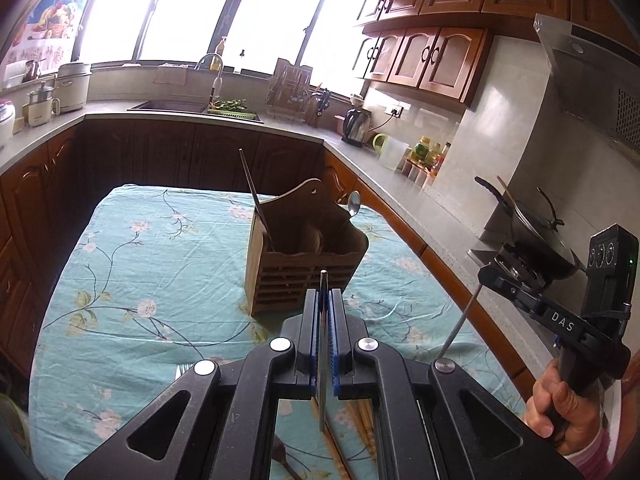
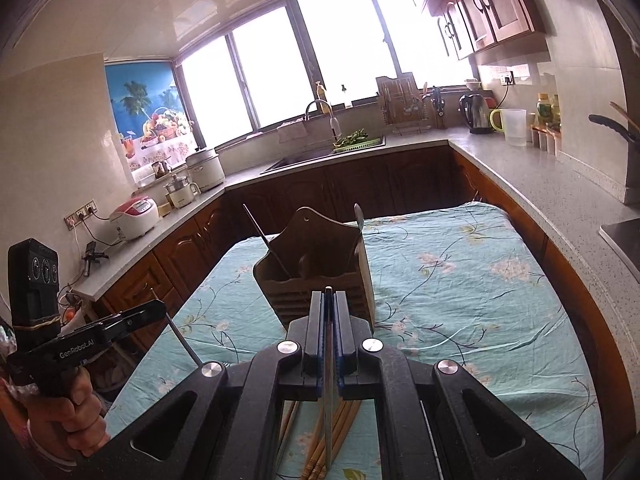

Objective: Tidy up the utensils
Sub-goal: 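Lift both held metal utensils upright and carry them over the wooden caddy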

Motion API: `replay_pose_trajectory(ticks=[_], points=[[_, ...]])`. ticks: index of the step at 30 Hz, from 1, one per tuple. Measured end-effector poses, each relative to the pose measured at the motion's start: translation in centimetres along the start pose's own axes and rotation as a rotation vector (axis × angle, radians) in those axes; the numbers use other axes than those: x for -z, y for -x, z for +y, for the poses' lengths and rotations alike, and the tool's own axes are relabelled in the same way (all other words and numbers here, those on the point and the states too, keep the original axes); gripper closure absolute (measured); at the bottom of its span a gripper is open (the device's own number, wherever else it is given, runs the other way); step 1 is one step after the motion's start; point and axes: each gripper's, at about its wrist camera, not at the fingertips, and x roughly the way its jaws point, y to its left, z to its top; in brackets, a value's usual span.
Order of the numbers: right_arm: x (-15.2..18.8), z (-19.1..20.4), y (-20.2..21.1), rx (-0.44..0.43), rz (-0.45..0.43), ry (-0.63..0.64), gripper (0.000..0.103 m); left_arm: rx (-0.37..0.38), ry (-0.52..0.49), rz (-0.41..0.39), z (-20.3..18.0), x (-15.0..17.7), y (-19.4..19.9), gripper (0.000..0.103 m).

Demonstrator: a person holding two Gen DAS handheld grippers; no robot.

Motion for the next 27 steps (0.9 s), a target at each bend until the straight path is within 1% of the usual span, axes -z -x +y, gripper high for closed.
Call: replay_pose_trajectory(ticks=[6,14,19,27], points=[[-1.2,0.3,0.0,-0.009,-0.027,0.013,0.099,-0.001,-0.005,-0.033,0.2,-0.9,0.5,0.101],[-3.9,-0.1,-0.6,-0.017,-0.084,0.006,0.099,-0.002,-0.016,-0.086,0.4,-2.8,0.5,0.101],[-6.3,0.2,-1.3,-0.020,-0.137,0.006,0.099,-0.008,-0.009,-0.142,0.8,-4.5,0.0,0.101],[-11.1,0.5,-3.2,-0.020,-0.244,0.001,0.099,-0.033,-0.026,-0.261,1.2,-8.0,-1.6,0.101]])
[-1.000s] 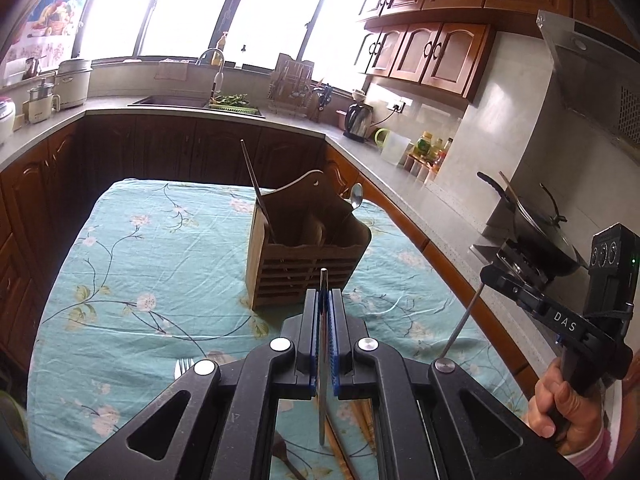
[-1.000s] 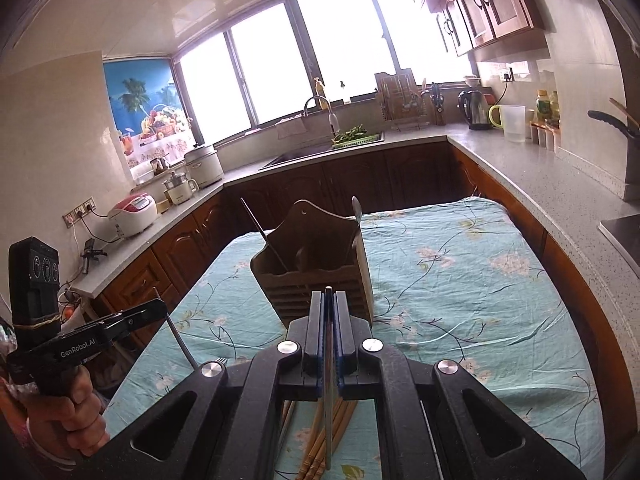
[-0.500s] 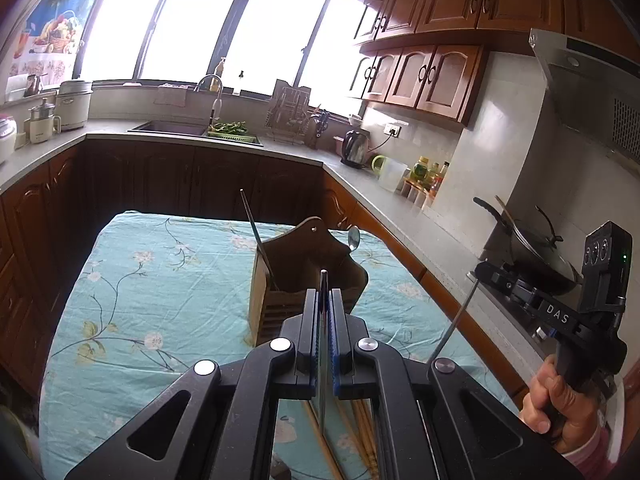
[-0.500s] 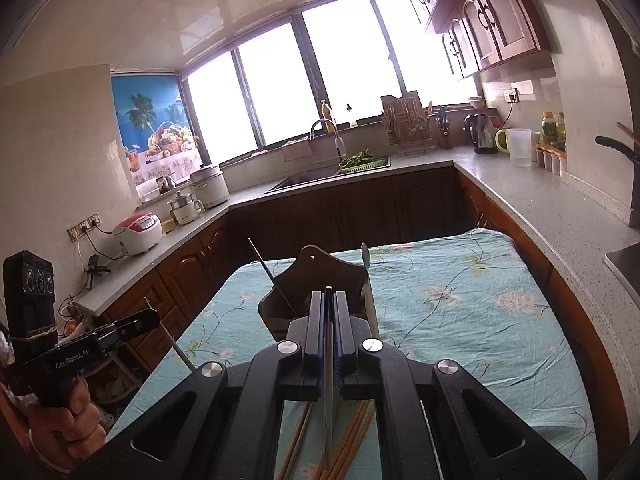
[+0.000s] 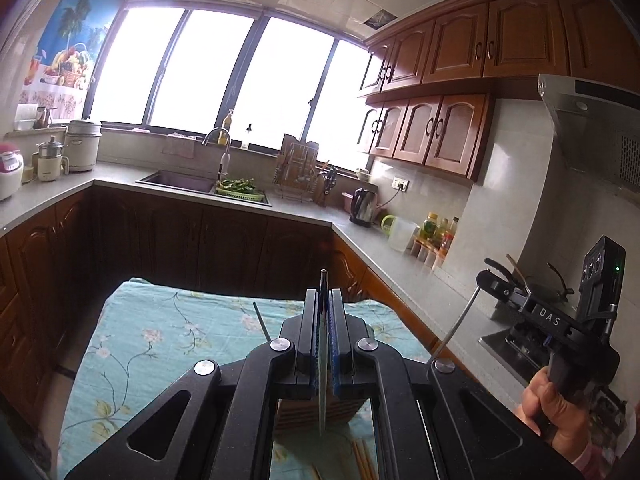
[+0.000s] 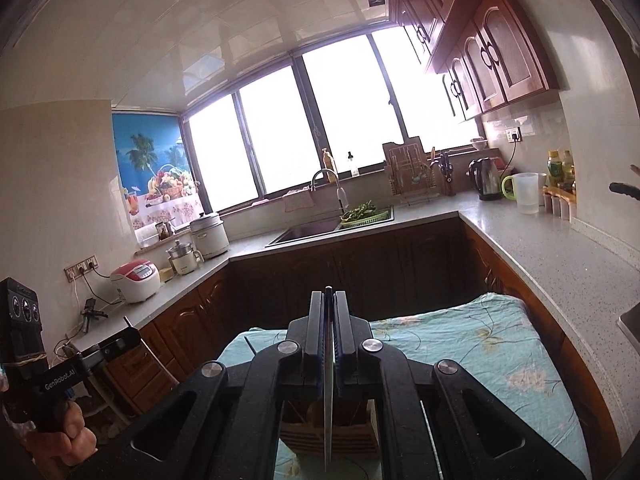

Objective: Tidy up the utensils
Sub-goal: 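Lift both held metal utensils upright and carry them over the wooden caddy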

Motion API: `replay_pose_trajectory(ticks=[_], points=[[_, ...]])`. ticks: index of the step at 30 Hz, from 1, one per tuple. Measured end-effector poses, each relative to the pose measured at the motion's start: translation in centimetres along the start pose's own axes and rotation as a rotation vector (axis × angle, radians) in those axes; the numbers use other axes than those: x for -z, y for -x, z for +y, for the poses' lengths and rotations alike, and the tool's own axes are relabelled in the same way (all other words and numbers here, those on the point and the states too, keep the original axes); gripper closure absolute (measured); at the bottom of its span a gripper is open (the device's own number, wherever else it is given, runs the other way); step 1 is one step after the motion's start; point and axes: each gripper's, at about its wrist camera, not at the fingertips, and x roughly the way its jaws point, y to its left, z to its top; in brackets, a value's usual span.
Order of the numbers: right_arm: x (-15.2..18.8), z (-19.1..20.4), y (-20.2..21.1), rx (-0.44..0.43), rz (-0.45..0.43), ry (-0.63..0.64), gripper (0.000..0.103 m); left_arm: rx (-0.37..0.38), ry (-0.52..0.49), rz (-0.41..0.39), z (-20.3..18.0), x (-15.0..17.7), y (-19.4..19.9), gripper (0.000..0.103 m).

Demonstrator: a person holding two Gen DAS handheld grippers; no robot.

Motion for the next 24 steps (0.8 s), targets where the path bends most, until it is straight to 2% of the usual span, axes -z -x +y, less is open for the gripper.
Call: replay_pose_trajectory(ticks=[4,8,15,24], points=[[-1.3,-0.7,-2.0,0.014,-0.035,-0.018,0.099,-0.022,0.011,-0.038,0.7,-0.7,-2.1,0.101],[-1.3,-1.9,-4.0,0.033,-0.045,-0.045,0.099,-0.047,0.041,-0.052,1.7,0.1,-5.0,0.101],[1.4,-4.0,-6.9,0.057,0.000,-0.095,0.099,-0.063,0.098,-0.024,2.6,2.5,-9.7,0.101],[4.9,-5.3,-8.8,0.048,0.040,-0.144,0.099,-0.068,0.102,0.024,2.8,5.7,-14.7,0.101]])
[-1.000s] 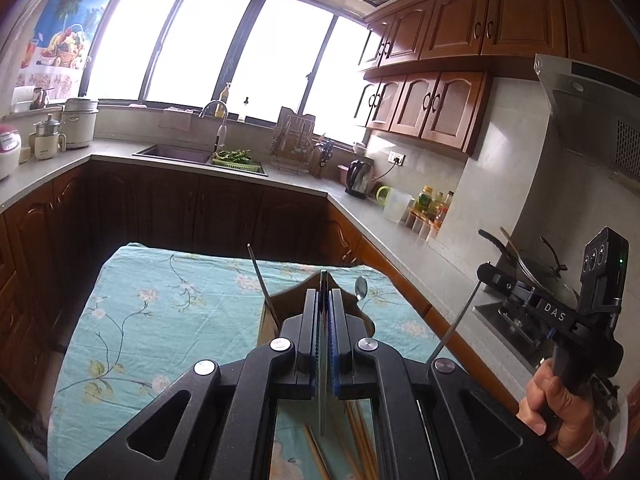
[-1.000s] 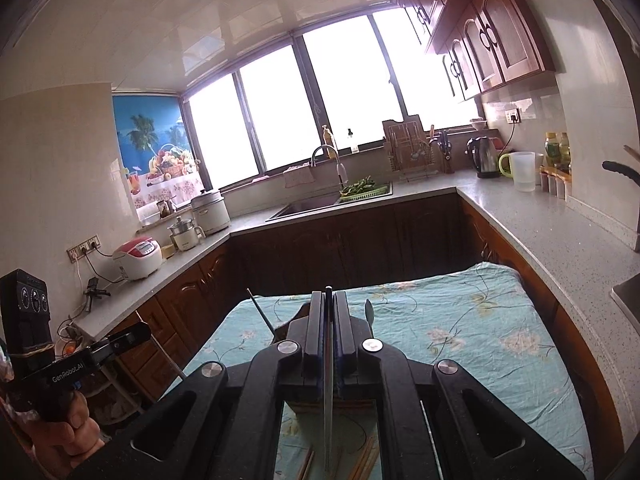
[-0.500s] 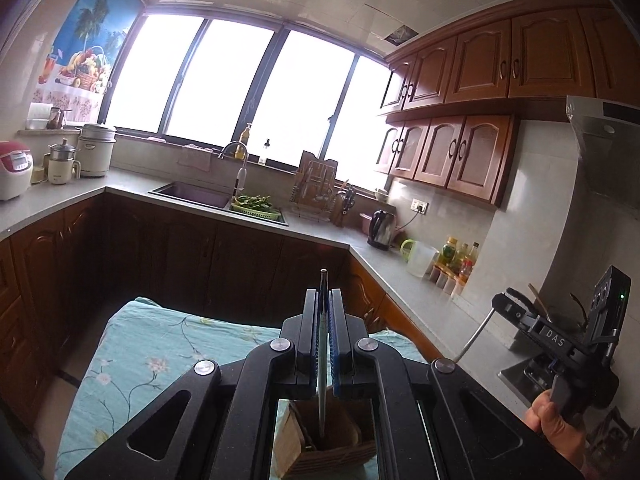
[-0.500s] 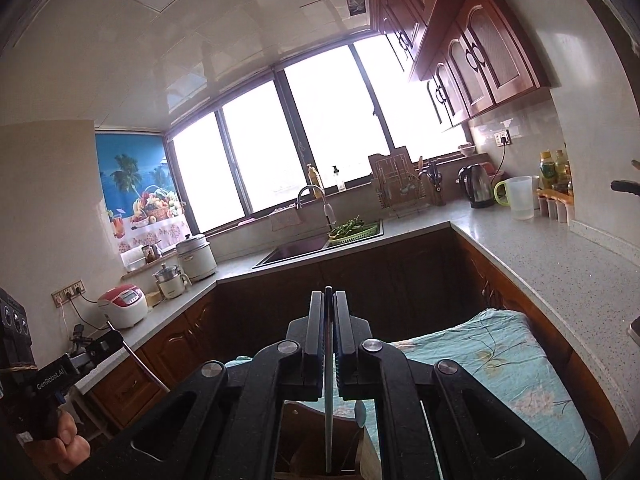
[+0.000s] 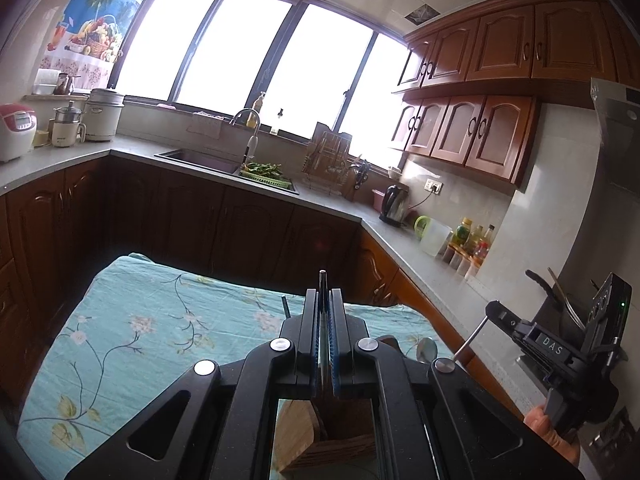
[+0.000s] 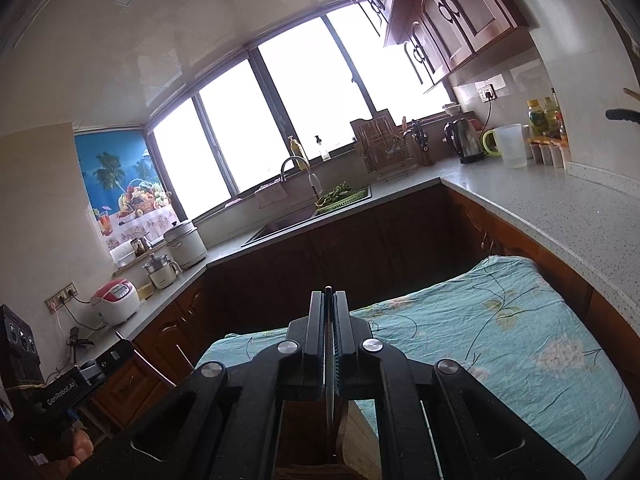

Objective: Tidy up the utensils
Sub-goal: 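Lift both held metal utensils upright and carry them over the wooden caddy, then drop both metal utensils into the caddy and open both grippers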

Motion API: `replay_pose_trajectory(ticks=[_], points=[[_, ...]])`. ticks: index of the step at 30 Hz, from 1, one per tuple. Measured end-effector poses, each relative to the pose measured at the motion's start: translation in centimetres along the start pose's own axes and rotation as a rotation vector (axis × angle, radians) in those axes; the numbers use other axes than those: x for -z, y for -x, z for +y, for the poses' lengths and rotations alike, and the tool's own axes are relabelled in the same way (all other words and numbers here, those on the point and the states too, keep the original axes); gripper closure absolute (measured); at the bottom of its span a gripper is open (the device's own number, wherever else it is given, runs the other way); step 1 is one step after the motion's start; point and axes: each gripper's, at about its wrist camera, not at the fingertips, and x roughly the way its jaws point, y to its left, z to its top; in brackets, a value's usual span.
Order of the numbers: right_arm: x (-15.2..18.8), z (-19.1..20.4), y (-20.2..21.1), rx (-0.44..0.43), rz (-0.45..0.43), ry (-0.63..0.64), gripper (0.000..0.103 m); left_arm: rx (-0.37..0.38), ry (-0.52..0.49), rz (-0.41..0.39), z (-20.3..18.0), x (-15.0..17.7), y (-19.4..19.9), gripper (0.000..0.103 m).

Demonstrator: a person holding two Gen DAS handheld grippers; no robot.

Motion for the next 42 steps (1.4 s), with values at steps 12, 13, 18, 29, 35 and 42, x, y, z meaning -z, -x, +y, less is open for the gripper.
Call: replay_pose_trajectory(ticks=[12,13,18,29,35,42], points=[[1.5,-0.2,-1.4,0.024,0.059,0.011,0.099,-0.011,-0.009,0.061,0.3,-0.3,-2.5,0.101],[1.5,-0.2,-1.5,0.026,0.062,0.012,0.099,-0.012,-0.013,0.062,0.2,-0.5,-2.7,0.101],[1.4,-0.3,-1.8,0.030,0.071,0.014,0.098,-0.010,-0.014,0.064,0.5,-0.8,-2.5,0.100],[1.4,-0.8,-0.9,0.014,0.064,-0.021,0.065,-0.014,0.004,0.047,1.9,0.1,-1.0,0.080],[1.4,-0.9,1.4,0.000,0.034,-0.032,0.032,-0.027,0.004,0.028,1.8,1.2,1.4,0.056],[2.9,-0.8,4.8,-0.012,0.045,-0.047,0.003,-0.086,-0.038,0.044,1.3,3.3,5.5,0.015]])
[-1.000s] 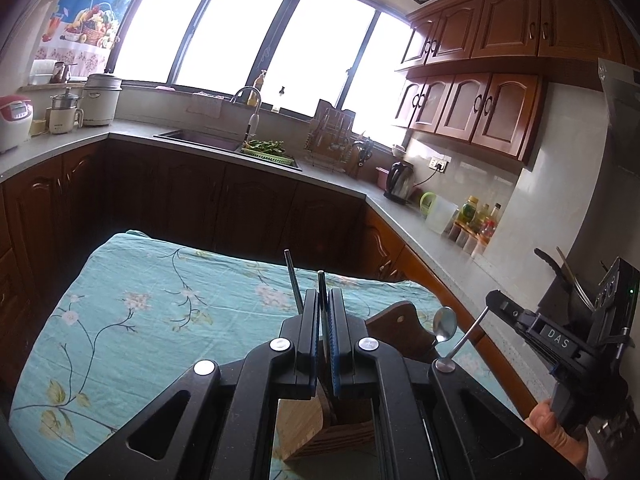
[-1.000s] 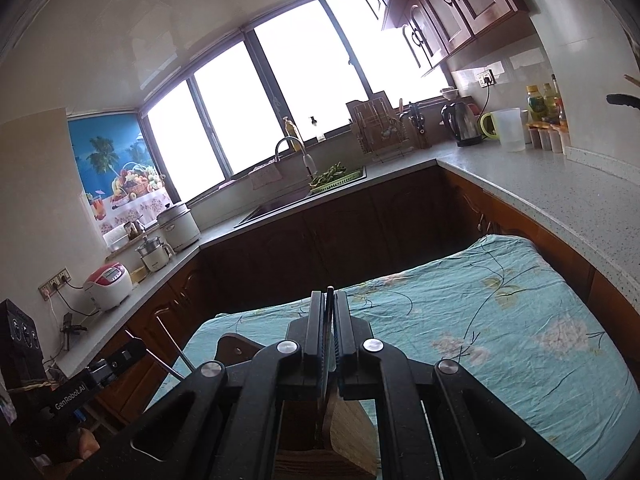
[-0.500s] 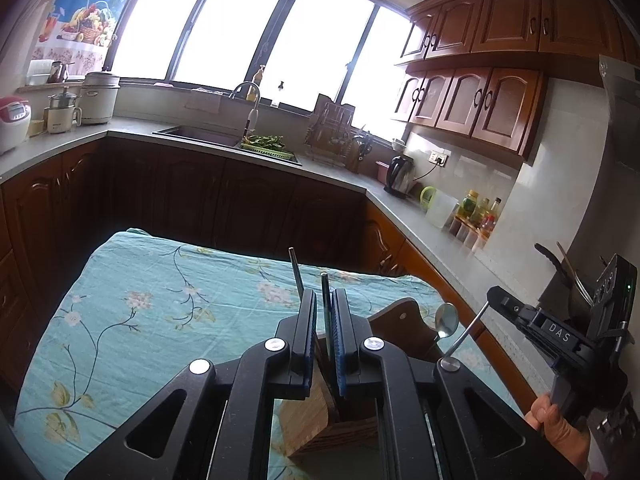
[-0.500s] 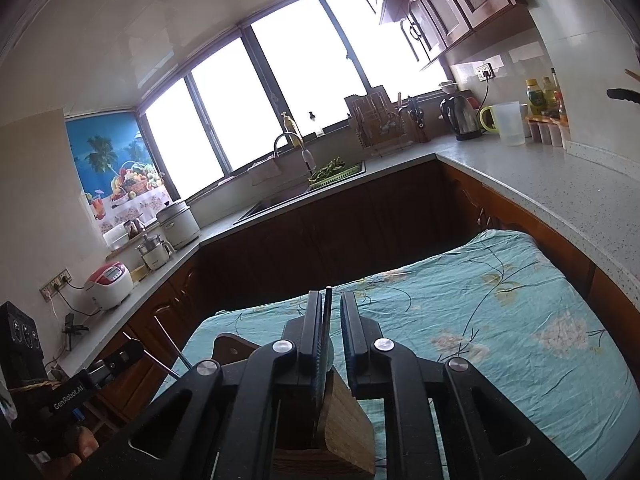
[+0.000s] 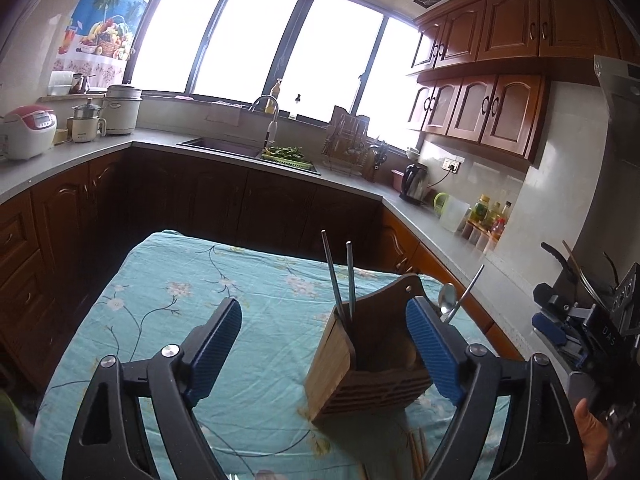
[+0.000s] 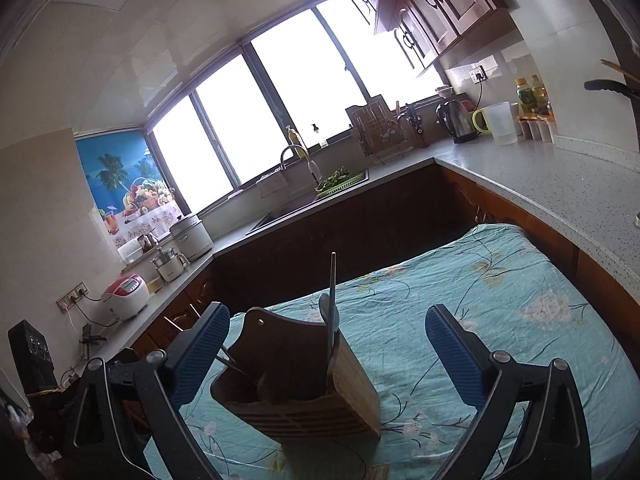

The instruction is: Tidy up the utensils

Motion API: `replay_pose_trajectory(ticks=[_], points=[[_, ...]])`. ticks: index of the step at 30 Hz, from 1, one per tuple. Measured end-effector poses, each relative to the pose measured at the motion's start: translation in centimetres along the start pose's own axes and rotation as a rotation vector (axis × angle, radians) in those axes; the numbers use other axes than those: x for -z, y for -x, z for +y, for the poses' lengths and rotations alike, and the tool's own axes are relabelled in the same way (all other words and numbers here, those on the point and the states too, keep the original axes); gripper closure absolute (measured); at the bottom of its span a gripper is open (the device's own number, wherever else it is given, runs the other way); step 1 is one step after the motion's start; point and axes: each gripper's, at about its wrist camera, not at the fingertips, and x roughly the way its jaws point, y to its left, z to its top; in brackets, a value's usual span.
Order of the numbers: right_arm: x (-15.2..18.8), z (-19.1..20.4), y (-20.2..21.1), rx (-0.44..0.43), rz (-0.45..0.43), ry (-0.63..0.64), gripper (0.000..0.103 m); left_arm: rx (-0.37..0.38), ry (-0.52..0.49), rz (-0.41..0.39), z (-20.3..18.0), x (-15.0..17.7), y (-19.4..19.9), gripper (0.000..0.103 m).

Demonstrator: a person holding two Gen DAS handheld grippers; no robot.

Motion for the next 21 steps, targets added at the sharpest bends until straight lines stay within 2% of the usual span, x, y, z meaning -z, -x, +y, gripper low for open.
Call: replay_pose_trajectory(ticks=[7,14,21], points=[[2.4,0.6,3.4,-0.017,0.047,0.021,0.002,-0.004,0.029,0.067,0.0,2.0,3.9,0.015],[4.5,1.1,6.3,0.006,0.080,0.062,0.002,-0.012,0.051,0.122,0.3,2.7,7.1,0.015],[6.7,1.0,7.3,0.023,0.127,0.069,0.002,-0.010,0.060,0.171,0.3,3.6,9.0,0.015]])
